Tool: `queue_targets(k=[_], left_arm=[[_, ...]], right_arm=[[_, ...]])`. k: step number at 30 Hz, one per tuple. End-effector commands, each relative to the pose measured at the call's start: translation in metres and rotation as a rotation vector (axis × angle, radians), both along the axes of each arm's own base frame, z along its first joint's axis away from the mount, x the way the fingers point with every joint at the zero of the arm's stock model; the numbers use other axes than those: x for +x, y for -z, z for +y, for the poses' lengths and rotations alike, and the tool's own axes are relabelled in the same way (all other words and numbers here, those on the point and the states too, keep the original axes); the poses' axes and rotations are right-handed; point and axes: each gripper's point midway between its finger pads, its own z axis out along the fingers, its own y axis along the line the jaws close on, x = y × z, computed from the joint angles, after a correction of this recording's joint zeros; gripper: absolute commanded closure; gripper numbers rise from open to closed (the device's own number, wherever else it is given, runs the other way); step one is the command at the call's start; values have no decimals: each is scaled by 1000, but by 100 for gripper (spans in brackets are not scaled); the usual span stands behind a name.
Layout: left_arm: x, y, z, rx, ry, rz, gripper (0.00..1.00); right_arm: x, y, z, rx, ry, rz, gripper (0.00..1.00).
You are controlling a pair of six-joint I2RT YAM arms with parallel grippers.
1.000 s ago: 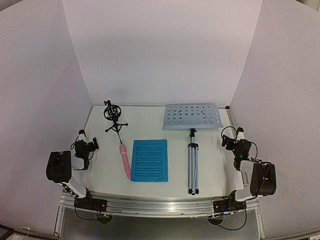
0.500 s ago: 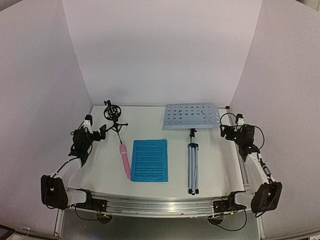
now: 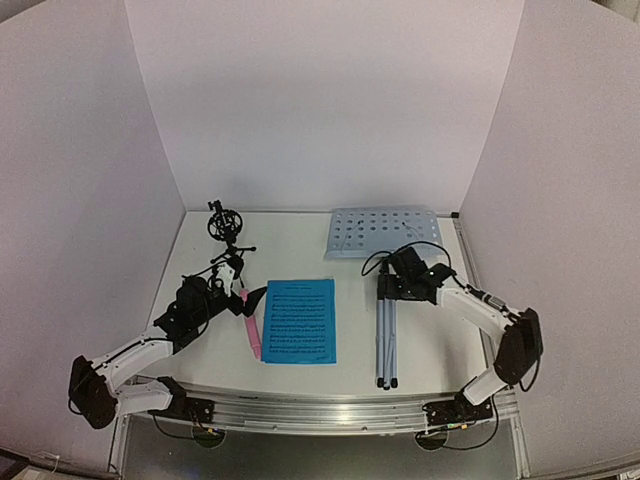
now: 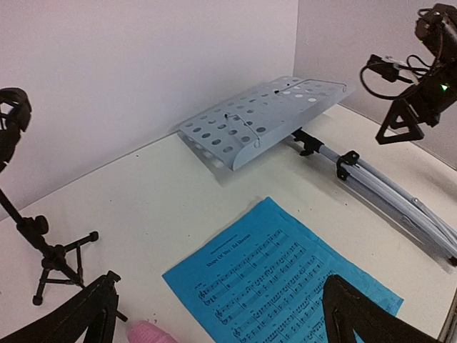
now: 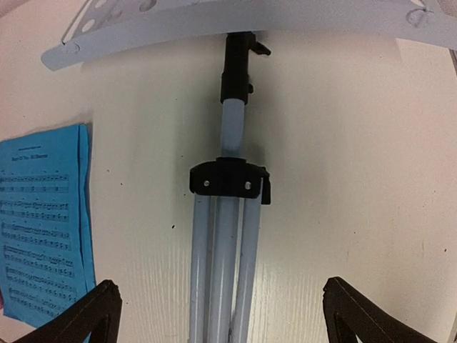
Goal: Set up the instrument practice props
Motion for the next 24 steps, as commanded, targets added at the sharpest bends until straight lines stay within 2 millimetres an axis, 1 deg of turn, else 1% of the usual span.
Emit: queue_targets(k=[1, 3, 5, 7, 10, 12, 14, 18, 21, 24], left_arm=[[-3, -1, -12, 24, 36, -11, 0], [-1, -2, -13, 23, 34, -19, 0], [1, -5, -12, 26, 24, -35, 0], [2, -6, -11, 35, 17, -53, 0], [2, -9, -7, 48, 4, -77, 0], [1, -9, -6, 49, 0, -81, 0], [0, -8, -5, 51, 2, -80, 0], [-3, -9, -4, 48, 6, -84, 0], [-3, -10, -4, 53, 8, -92, 0], [-2, -10, -4, 57, 8, -101, 0]], right_arm=[[21, 6, -5, -159, 91, -11, 6], [40, 7, -3, -198, 111, -52, 12], [60, 13, 4, -220, 113, -100, 16], [75, 18, 8, -239, 115, -130, 20], [96, 27, 18, -244, 105, -152, 30], [107, 39, 21, -243, 108, -146, 31], [118, 46, 18, -232, 132, -140, 32], [130, 57, 17, -232, 136, -129, 34], [128, 70, 15, -217, 154, -102, 36], [123, 88, 14, -191, 170, -64, 37]])
